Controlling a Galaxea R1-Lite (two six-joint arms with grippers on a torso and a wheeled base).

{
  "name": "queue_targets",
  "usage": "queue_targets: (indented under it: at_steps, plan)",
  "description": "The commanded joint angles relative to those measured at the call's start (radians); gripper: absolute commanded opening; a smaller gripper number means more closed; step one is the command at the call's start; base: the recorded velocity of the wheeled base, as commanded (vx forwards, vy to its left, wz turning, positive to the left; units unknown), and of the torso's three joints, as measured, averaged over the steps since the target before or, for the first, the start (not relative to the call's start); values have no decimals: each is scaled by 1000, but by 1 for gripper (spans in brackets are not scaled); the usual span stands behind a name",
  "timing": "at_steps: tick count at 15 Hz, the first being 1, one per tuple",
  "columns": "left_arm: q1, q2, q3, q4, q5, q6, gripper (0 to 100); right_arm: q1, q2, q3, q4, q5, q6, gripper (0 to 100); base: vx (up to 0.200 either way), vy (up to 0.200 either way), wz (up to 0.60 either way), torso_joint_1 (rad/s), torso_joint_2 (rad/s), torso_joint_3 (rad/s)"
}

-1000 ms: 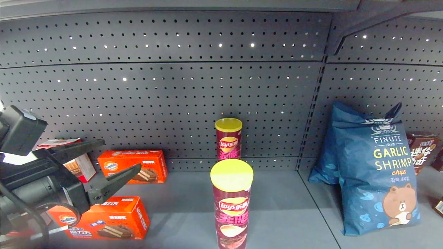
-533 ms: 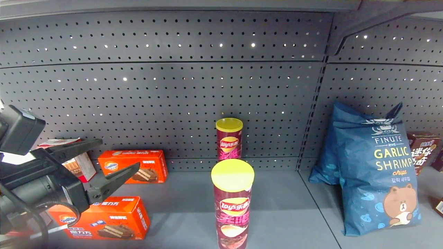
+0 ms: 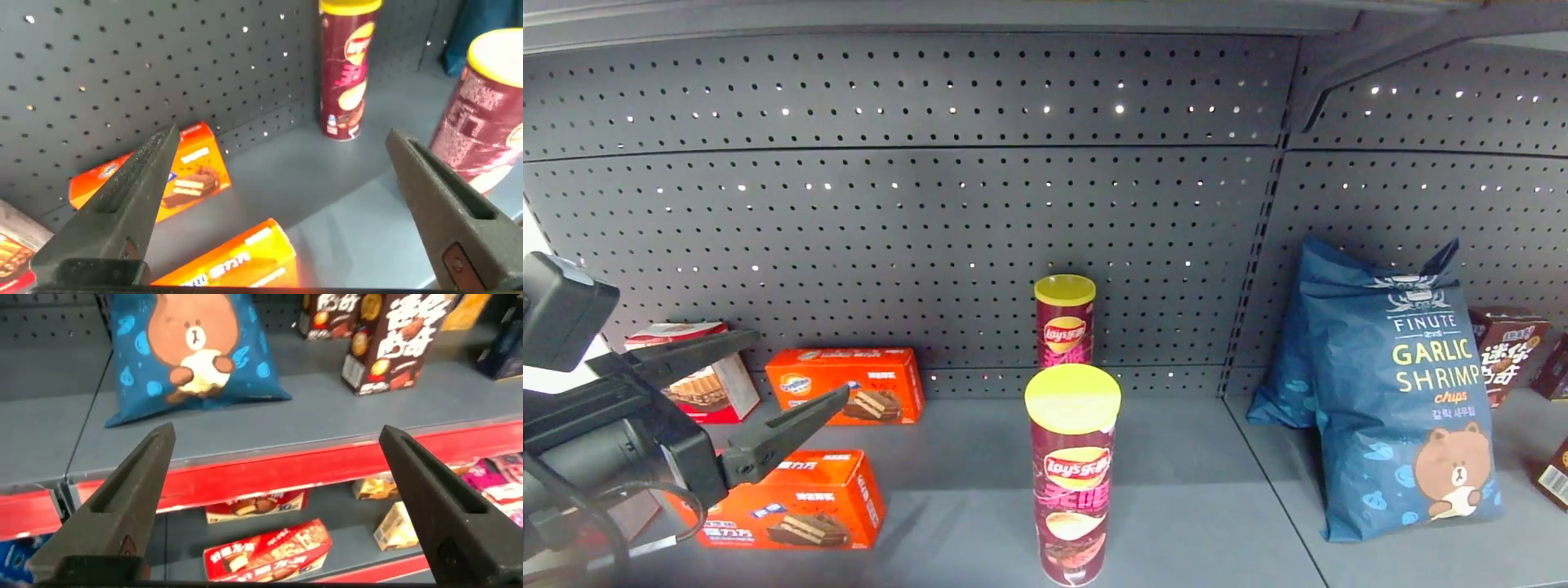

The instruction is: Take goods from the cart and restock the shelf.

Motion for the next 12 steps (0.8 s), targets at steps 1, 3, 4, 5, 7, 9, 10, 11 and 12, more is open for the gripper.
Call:
queue_targets:
  at_steps: [1, 3, 4, 5, 7, 9, 10, 11, 12]
  plan:
    - [0, 3, 2, 0, -1, 0, 100, -1, 6, 0, 0, 0, -1, 100, 0, 0, 0, 0, 0, 0]
    - [2, 3, 0, 0, -2, 0, 100, -1, 4, 1, 0, -3, 16, 100, 0, 0, 600, 14, 2, 0]
    - [2, 3, 2, 0, -2, 0, 100, -1, 4, 0, 0, -3, 18, 100, 0, 0, 0, 0, 0, 0]
    - [2, 3, 2, 0, -2, 0, 100, 1, 4, 1, 0, -1, 18, 100, 0, 0, 0, 0, 0, 0]
    - [2, 3, 0, 0, -2, -2, 100, -1, 4, 1, 0, -1, 19, 100, 0, 0, 0, 0, 0, 0]
    - [2, 3, 0, 0, -4, -2, 100, -1, 4, 1, 0, -1, 21, 100, 0, 0, 0, 0, 0, 0]
    - [2, 3, 0, 0, -5, -2, 100, -1, 4, 1, 0, -1, 22, 100, 0, 0, 0, 0, 0, 0]
    - [2, 3, 0, 0, -5, -2, 100, -1, 4, 1, 0, -3, 24, 100, 0, 0, 0, 0, 0, 0]
    - [3, 3, 0, 0, -4, -2, 100, -1, 4, 1, 0, -3, 29, 100, 0, 0, 0, 0, 0, 0]
